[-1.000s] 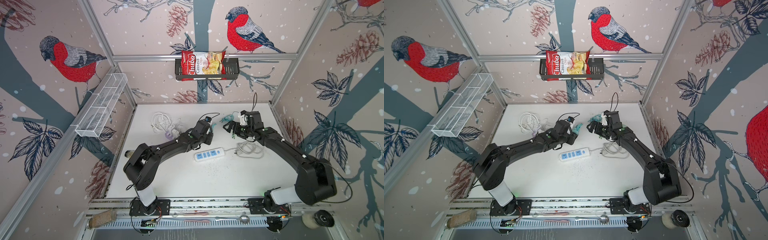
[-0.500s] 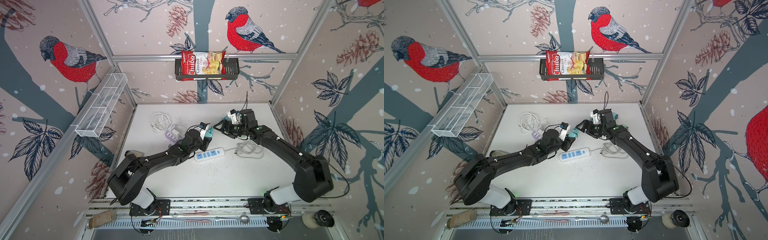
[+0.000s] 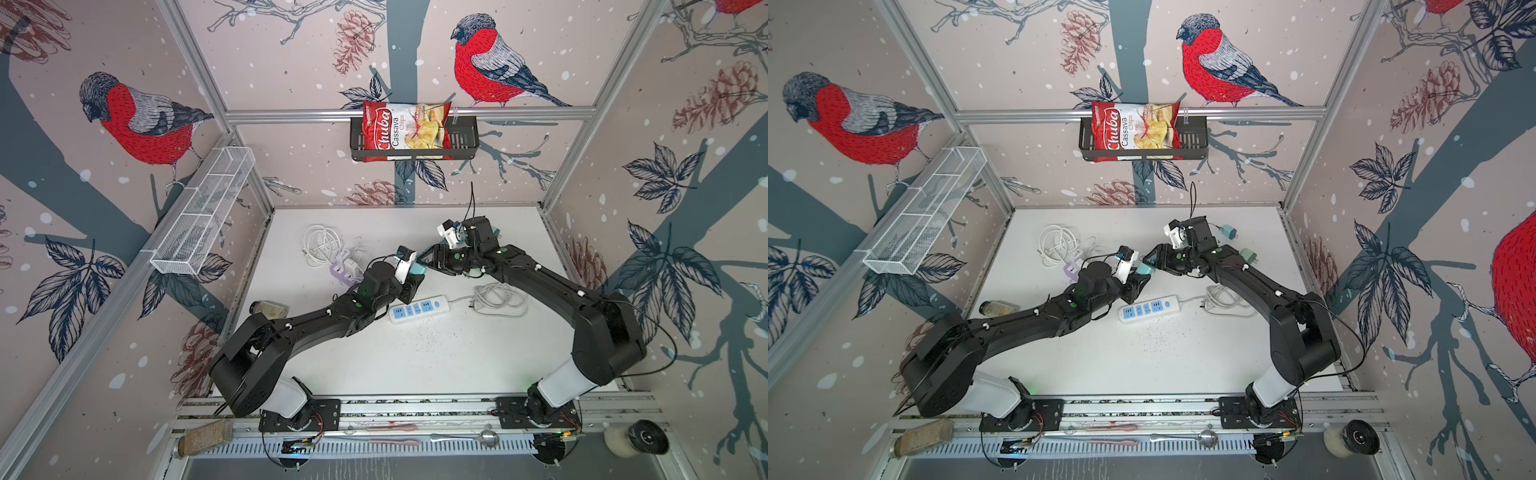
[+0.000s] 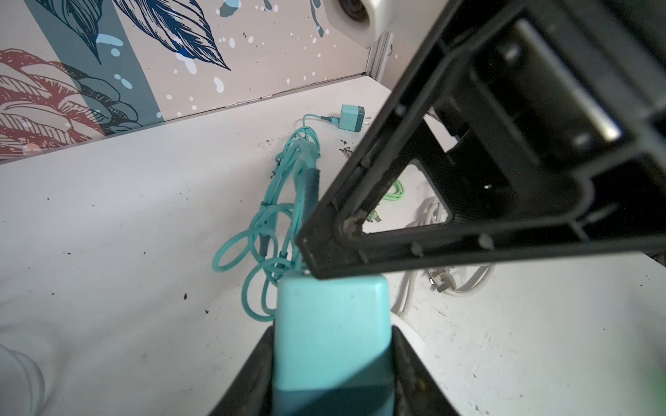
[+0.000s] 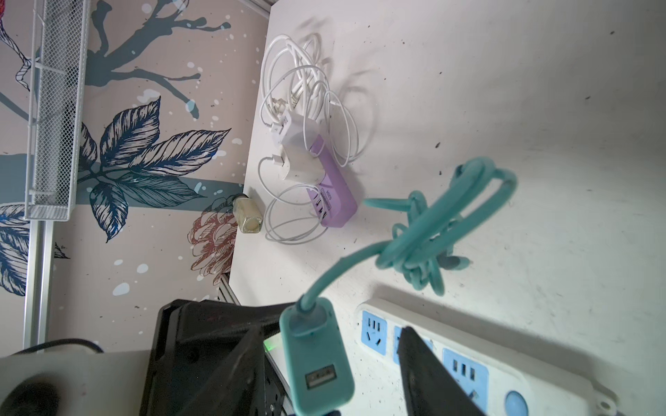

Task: Insert plugs into power strip
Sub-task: Pass the plug.

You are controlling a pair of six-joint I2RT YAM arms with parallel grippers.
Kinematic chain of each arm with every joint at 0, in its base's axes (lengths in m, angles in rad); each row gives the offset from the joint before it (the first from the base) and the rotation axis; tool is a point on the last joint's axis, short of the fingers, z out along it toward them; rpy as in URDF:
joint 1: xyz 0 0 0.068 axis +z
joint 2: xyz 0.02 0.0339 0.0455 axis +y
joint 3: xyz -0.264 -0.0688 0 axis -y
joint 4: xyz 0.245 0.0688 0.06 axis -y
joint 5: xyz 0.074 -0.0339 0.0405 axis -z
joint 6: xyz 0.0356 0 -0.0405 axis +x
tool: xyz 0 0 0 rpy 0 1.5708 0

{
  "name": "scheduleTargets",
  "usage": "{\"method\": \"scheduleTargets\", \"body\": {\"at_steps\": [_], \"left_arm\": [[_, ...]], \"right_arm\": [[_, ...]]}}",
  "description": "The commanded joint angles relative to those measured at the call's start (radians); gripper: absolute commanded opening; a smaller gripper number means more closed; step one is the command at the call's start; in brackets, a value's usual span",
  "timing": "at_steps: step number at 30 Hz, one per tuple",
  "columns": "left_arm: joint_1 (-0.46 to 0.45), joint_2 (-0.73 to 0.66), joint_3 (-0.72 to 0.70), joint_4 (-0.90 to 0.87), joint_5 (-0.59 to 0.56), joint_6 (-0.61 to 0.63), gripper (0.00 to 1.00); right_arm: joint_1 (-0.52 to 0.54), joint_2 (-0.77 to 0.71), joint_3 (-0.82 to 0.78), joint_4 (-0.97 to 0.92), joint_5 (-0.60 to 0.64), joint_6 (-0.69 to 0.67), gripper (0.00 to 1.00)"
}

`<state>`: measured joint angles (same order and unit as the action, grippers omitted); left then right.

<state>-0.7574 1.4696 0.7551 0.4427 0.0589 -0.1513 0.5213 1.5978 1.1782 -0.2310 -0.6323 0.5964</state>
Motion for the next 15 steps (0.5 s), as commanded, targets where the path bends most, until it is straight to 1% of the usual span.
{"method": "scheduleTargets", "body": {"at_steps": [1, 6, 12, 15], "left_arm": [[-0.001, 0.000, -0.001, 0.071, 0.001, 0.022, 0.12], [-0.001, -0.006, 0.000, 0.076, 0.005, 0.025, 0.11], [-0.001, -0.001, 0.004, 0.081, 0.017, 0.024, 0.10], [-0.001, 0.000, 0.005, 0.081, 0.018, 0.024, 0.11]], "right_arm": [[0.010, -0.003, 0.009, -0.019, -0.014, -0.037, 0.61], [0.014, 0.009, 0.006, -0.026, -0.018, -0.048, 0.59], [0.022, 0.009, 0.011, -0.025, -0.019, -0.058, 0.52], [0.026, 0.016, 0.010, -0.025, -0.023, -0.064, 0.51]]}}
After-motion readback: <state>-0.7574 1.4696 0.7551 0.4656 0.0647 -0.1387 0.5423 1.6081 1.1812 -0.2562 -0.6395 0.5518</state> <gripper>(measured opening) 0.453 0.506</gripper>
